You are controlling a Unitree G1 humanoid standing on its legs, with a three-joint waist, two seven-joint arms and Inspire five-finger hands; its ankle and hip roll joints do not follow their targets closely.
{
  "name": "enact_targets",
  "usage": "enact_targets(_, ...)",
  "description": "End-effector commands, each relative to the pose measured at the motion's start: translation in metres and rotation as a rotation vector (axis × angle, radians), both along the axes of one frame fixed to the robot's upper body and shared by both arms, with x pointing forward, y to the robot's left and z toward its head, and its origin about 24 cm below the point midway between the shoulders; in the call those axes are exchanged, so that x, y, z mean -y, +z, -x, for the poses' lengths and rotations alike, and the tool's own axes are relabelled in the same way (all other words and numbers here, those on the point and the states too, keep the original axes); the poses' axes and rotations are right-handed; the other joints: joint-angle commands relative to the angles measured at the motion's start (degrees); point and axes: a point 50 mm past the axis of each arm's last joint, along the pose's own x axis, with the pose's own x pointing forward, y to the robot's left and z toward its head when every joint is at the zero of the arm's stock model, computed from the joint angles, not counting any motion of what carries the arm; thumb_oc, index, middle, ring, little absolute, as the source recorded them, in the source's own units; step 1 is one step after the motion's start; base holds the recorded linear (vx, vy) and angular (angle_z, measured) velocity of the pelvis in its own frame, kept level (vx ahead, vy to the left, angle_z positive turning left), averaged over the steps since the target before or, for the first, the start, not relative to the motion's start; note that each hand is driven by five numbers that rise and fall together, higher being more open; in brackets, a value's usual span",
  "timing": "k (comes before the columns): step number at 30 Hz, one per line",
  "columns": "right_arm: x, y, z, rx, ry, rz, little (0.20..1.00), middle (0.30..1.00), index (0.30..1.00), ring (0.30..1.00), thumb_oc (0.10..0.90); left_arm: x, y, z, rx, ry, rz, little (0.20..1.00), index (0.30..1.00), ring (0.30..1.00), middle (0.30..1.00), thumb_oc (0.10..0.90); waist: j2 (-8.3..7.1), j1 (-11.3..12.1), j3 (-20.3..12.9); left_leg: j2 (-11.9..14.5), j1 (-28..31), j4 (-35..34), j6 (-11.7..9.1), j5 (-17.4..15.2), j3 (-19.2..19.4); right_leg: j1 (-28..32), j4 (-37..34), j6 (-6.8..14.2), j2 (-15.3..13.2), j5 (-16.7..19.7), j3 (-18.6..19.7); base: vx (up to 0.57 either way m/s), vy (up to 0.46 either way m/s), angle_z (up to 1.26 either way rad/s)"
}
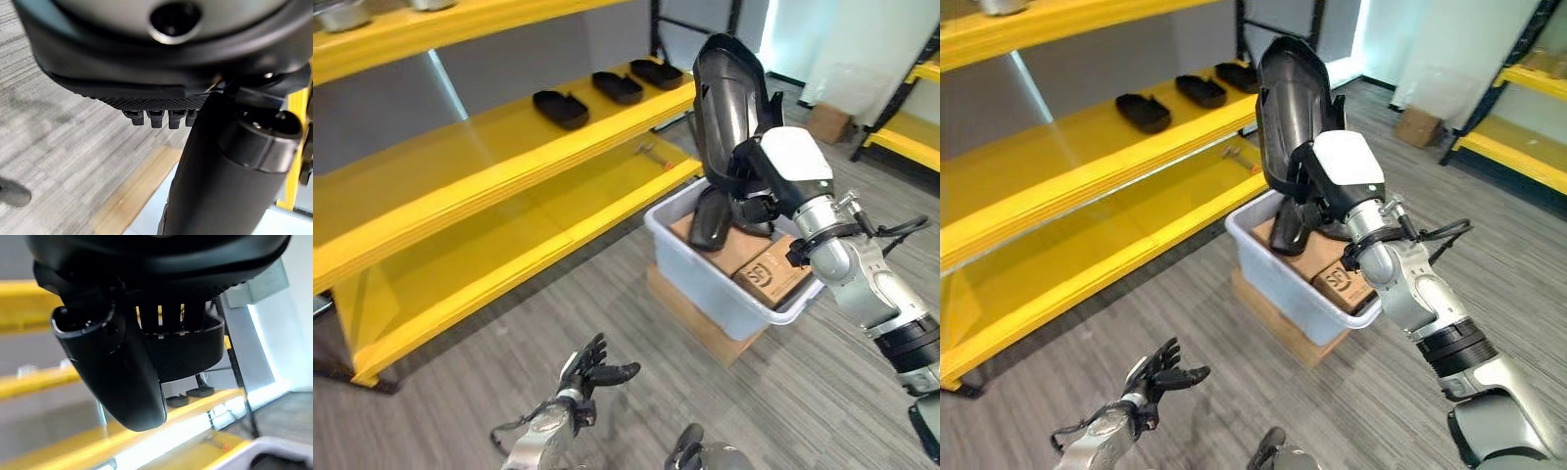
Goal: Move parts from the plastic box to the shelf.
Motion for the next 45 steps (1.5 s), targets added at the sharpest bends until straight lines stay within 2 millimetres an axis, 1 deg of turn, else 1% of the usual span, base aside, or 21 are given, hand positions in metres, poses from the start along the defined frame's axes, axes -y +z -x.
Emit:
enact_targets(1, -0.011, 0.090, 0.011, 0.374, 0.071, -0.049, 0.300, 0.300, 0.300, 0.300, 0.400, -0.013, 0.033, -0.014, 0.200, -0.018, -0.036, 1.000, 1.000, 1.000, 1.000, 0.900, -1.24, -0.2, -4.4, 1.0, -5.2, 1.4, 1.6, 3.3, -1.9, 11.3, -1.6, 6.1, -5.6, -3.2, 3.8, 0.06, 0.156, -0.14)
enact_targets(3, -0.016, 0.088, 0.010, 0.370, 0.083, -0.061, 0.300, 0.300, 0.300, 0.300, 0.400, -0.018, 0.032, -0.013, 0.198, 0.015, -0.040, 1.000, 1.000, 1.000, 1.000, 0.900, -1.93, 1.0, -4.4, -0.9, -5.2, 0.3, 2.3, 2.8, -1.9, 11.7, -2.5, 7.1, -6.8, -1.5, 3.2, 0.08, 0.181, -0.01)
enact_targets(8, -0.021, 0.090, 0.010, 0.365, 0.111, -0.085, 0.300, 0.300, 0.300, 0.300, 0.400, -0.026, 0.034, -0.012, 0.203, 0.027, -0.060, 1.000, 1.000, 1.000, 1.000, 0.900, -3.63, 2.8, -3.8, -2.4, -7.6, 1.1, 3.0, 1.6, -2.8, 11.8, -4.5, 9.0, -8.1, 1.6, 1.7, 0.03, 0.087, 0.28)
enact_targets(12, -0.027, 0.096, 0.008, 0.379, 0.127, -0.109, 0.300, 0.300, 0.300, 0.300, 0.400, -0.035, 0.039, -0.013, 0.219, 0.047, -0.077, 1.000, 1.000, 1.000, 1.000, 0.900, -4.93, 5.3, -2.0, -1.3, -11.8, 8.5, 3.8, -2.0, -4.2, 11.7, -3.6, 9.7, -9.2, 2.0, 0.6, 0.03, 0.073, 0.09)
enact_targets(15, -0.031, 0.093, 0.006, 0.369, 0.127, -0.126, 0.300, 0.300, 0.300, 0.300, 0.400, -0.040, 0.042, -0.015, 0.228, 0.054, -0.094, 1.000, 1.000, 1.000, 1.000, 0.900, -5.05, 6.2, -0.9, -2.5, -12.9, 11.6, 5.7, -5.8, -5.2, 11.4, 0.2, 11.6, -12.3, 5.6, 0.6, 0.09, 0.198, 0.07)
enact_targets(17, -0.028, 0.088, 0.005, 0.352, 0.109, -0.112, 0.300, 0.300, 0.300, 0.300, 0.400, -0.041, 0.043, -0.015, 0.228, 0.046, -0.106, 1.000, 1.000, 1.000, 1.000, 0.900, -4.84, 5.0, 0.0, -6.3, -12.5, 11.5, 8.8, -9.3, -6.8, 10.3, 5.6, 14.2, -17.1, 15.7, 4.8, 0.16, 0.267, 0.32)
enact_targets(18, -0.028, 0.088, 0.005, 0.352, 0.109, -0.111, 0.300, 0.300, 0.300, 0.300, 0.400, -0.041, 0.043, -0.015, 0.229, 0.047, -0.105, 1.000, 1.000, 1.000, 1.000, 0.900, -5.08, 4.9, -0.1, -6.8, -12.6, 11.4, 9.2, -9.3, -6.6, 10.1, 5.7, 14.3, -17.6, 16.0, 4.9, 0.15, 0.188, 0.66)
enact_targets(19, -0.025, 0.081, 0.004, 0.326, 0.094, -0.094, 0.300, 0.300, 0.300, 0.300, 0.400, -0.046, 0.044, -0.014, 0.226, 0.047, -0.126, 1.000, 1.000, 1.000, 1.000, 0.900, -3.79, 2.9, 0.4, -7.8, -12.7, 11.5, 10.5, -10.3, -9.2, 7.0, 8.6, 14.0, -17.4, 18.7, 14.4, 0.17, 0.169, 1.12)
enact_targets(20, -0.023, 0.075, 0.003, 0.309, 0.086, -0.101, 0.300, 0.300, 0.300, 0.300, 0.400, -0.047, 0.041, -0.012, 0.214, 0.049, -0.133, 1.000, 1.000, 1.000, 1.000, 0.900, -3.34, 1.7, 0.1, -8.7, -12.0, 9.7, 10.8, -10.1, -10.5, 4.2, 8.7, 13.2, -14.2, 17.1, 21.1, 0.26, 0.208, 1.11)
enact_targets(22, -0.020, 0.072, 0.003, 0.298, 0.073, -0.106, 0.300, 0.300, 0.300, 0.300, 0.400, -0.049, 0.041, -0.012, 0.213, 0.046, -0.152, 1.000, 1.000, 1.000, 1.000, 0.900, -2.79, 0.7, -0.3, -10.0, -9.9, 6.8, 10.9, -9.7, -12.1, 0.2, 8.5, 11.6, -9.6, 12.3, 27.0, 0.25, 0.122, 1.11)
enact_targets(25, -0.017, 0.078, 0.003, 0.318, 0.070, -0.116, 0.300, 0.300, 0.300, 0.300, 0.400, -0.045, 0.042, -0.018, 0.228, 0.029, -0.160, 1.000, 1.000, 1.000, 1.000, 0.900, -2.52, -0.9, -0.1, -11.2, -6.9, 5.6, 10.7, -11.0, -13.8, -4.4, 5.2, 10.2, -5.4, 5.8, 28.9, 0.27, 0.033, 0.68)
enact_targets(28, -0.015, 0.090, 0.002, 0.352, 0.061, -0.102, 0.300, 0.300, 0.300, 0.300, 0.400, -0.035, 0.041, -0.023, 0.234, 0.005, -0.141, 1.000, 1.000, 1.000, 1.000, 0.900, -3.00, -2.9, 0.9, -13.5, -3.3, 6.2, 10.6, -13.3, -13.8, -9.8, -0.5, 10.2, -3.6, 7.8, 28.2, 0.31, -0.012, 0.42)
enact_targets(30, -0.011, 0.093, 0.001, 0.354, 0.035, -0.088, 0.300, 0.300, 0.300, 0.300, 0.400, -0.021, 0.040, -0.025, 0.235, -0.033, -0.119, 1.000, 1.000, 1.000, 1.000, 0.900, -2.88, -5.0, 0.7, -13.7, 1.0, 7.3, 9.8, -16.9, -16.6, -12.3, -3.7, 11.5, -1.9, 8.7, 32.3, 0.39, -0.095, 0.43)
enact_targets(31, -0.011, 0.092, 0.001, 0.353, 0.035, -0.086, 0.300, 0.300, 0.300, 0.300, 0.400, -0.020, 0.039, -0.025, 0.234, -0.034, -0.118, 1.000, 1.000, 1.000, 1.000, 0.900, -3.22, -5.1, 0.8, -13.9, 0.7, 7.4, 9.8, -16.3, -16.1, -12.5, -3.9, 11.1, -2.2, 9.3, 32.0, 0.22, -0.085, 1.26)
enact_targets(36, 0.001, 0.087, 0.003, 0.341, 0.002, -0.063, 0.300, 0.300, 0.300, 0.300, 0.400, -0.007, 0.038, -0.027, 0.236, -0.052, -0.088, 1.000, 1.000, 1.000, 1.000, 0.900, -3.19, -7.5, -1.1, -11.9, 5.0, 10.4, 8.3, -18.5, -19.0, -13.6, -2.6, 11.5, -1.2, 10.7, 34.5, 0.32, -0.251, 0.99)
enact_targets(37, -0.001, 0.090, 0.006, 0.344, 0.015, -0.048, 0.300, 0.300, 0.300, 0.300, 0.400, -0.003, 0.038, -0.024, 0.240, -0.044, -0.055, 1.000, 1.000, 1.000, 1.000, 0.900, -1.61, -8.4, -2.4, -9.3, 7.9, 9.8, 7.7, -17.2, -18.7, -14.5, 3.8, 10.8, 0.0, 9.2, 34.7, 0.38, -0.385, 0.75)
enact_targets(38, -0.001, 0.089, 0.008, 0.347, 0.025, -0.040, 0.300, 0.300, 0.300, 0.300, 0.400, 0.000, 0.037, -0.022, 0.232, -0.044, -0.041, 1.000, 1.000, 1.000, 1.000, 0.900, -1.26, -8.5, -3.4, -7.7, 9.4, 8.7, 7.4, -16.4, -18.8, -14.5, 7.0, 9.8, 1.2, 6.3, 34.1, 0.39, -0.388, 0.28)
enact_targets(39, -0.001, 0.089, 0.008, 0.346, 0.025, -0.040, 0.300, 0.300, 0.300, 0.300, 0.400, 0.000, 0.037, -0.022, 0.231, -0.045, -0.041, 1.000, 1.000, 1.000, 1.000, 0.900, -1.21, -8.5, -3.4, -7.6, 9.5, 8.5, 7.3, -16.3, -18.7, -14.6, 7.4, 9.7, 1.3, 5.9, 34.1, 0.28, -0.333, 0.04)
enact_targets(41, 0.001, 0.095, 0.011, 0.368, 0.034, -0.019, 0.300, 0.300, 0.300, 0.300, 0.400, 0.011, 0.038, -0.021, 0.237, -0.076, -0.013, 1.000, 1.000, 1.000, 1.000, 0.900, -0.03, -9.3, -5.0, -4.4, 11.3, 8.0, 6.7, -12.0, -19.9, -15.8, 16.3, 7.8, 2.9, -0.9, 33.9, 0.27, -0.355, -0.07)
enact_targets(43, 0.001, 0.095, 0.011, 0.368, 0.034, -0.020, 0.300, 0.300, 0.300, 0.300, 0.400, 0.011, 0.038, -0.022, 0.237, -0.077, -0.014, 1.000, 1.000, 1.000, 1.000, 0.900, -0.15, -9.3, -5.2, -4.5, 11.1, 7.6, 6.6, -11.5, -19.9, -15.9, 15.9, 7.6, 2.9, -0.6, 33.8, 0.13, -0.199, 0.32)
enact_targets(45, 0.003, 0.095, 0.011, 0.369, 0.030, -0.015, 0.300, 0.300, 0.300, 0.300, 0.400, 0.015, 0.036, -0.019, 0.230, -0.086, 0.002, 1.000, 1.000, 1.000, 1.000, 0.900, 0.53, -9.4, -5.8, -1.4, 10.5, 11.4, 5.8, -3.6, -21.3, -15.1, 19.3, 4.9, 5.1, -5.5, 33.7, 0.21, -0.375, 0.13)
